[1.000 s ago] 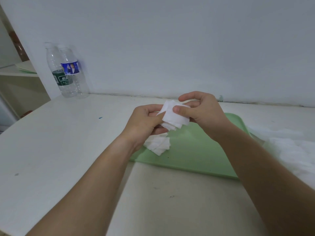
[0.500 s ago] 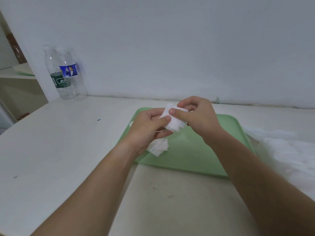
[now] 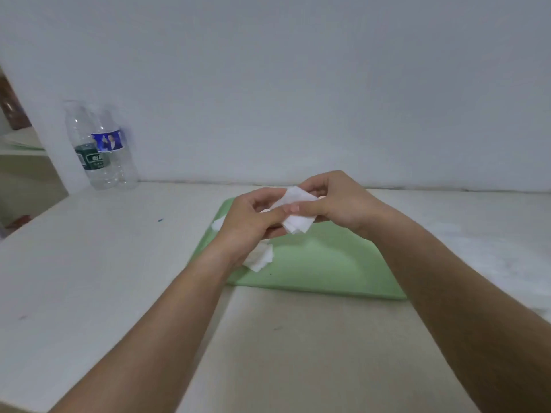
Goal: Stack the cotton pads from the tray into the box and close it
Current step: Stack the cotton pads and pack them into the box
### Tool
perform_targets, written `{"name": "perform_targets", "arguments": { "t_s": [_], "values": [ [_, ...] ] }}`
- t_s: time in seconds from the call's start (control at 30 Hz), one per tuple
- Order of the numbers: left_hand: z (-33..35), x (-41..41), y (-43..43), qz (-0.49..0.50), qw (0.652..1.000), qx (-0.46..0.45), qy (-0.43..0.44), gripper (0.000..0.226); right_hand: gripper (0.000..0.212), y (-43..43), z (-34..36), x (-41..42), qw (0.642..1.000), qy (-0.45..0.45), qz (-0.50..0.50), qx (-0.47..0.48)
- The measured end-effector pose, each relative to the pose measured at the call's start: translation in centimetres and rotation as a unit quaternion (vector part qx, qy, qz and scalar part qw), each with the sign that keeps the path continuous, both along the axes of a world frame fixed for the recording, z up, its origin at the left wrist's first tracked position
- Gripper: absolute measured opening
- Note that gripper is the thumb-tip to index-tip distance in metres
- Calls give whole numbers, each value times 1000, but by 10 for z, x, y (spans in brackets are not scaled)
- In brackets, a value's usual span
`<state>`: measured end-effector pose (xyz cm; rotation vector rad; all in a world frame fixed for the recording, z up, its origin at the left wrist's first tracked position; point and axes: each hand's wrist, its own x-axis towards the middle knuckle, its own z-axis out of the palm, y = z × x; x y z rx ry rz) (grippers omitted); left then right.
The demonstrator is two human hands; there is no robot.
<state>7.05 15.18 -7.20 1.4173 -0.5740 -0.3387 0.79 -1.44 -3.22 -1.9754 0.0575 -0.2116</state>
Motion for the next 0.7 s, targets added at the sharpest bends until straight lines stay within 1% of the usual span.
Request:
{"name": "perform_targets", "arguments": {
  "t_s": [0.1,0.23,0.33,0.43,0.5,0.57,0.7],
  "values": [
    [12,-15,-9,-13,999,37,-8,26,24,-22,17,-23,999,26,-4,-36],
    [25,-46,-23,-52,995,79,-31,14,13,-59,38,-71,996,36,-12,-84],
    [30,-70,-38,-76,990,108,-49,13,13,-88,51,-110,994,37,-42,-97],
    [31,-94,-59,-96,985,127,-72,12,11,-118,57,-147,992,43,-74,-91],
    [29,-111,-81,-102,978,145,-109,8,15,-140,58,-174,990,49,-104,-79],
    [26,-124,-104,-89,967,167,-172,7,20,-159,55,-193,987,53,-135,-73],
    [26,-149,-154,-80,933,203,-285,17,22,-195,42,-226,977,48,-198,-57]
  ]
}}
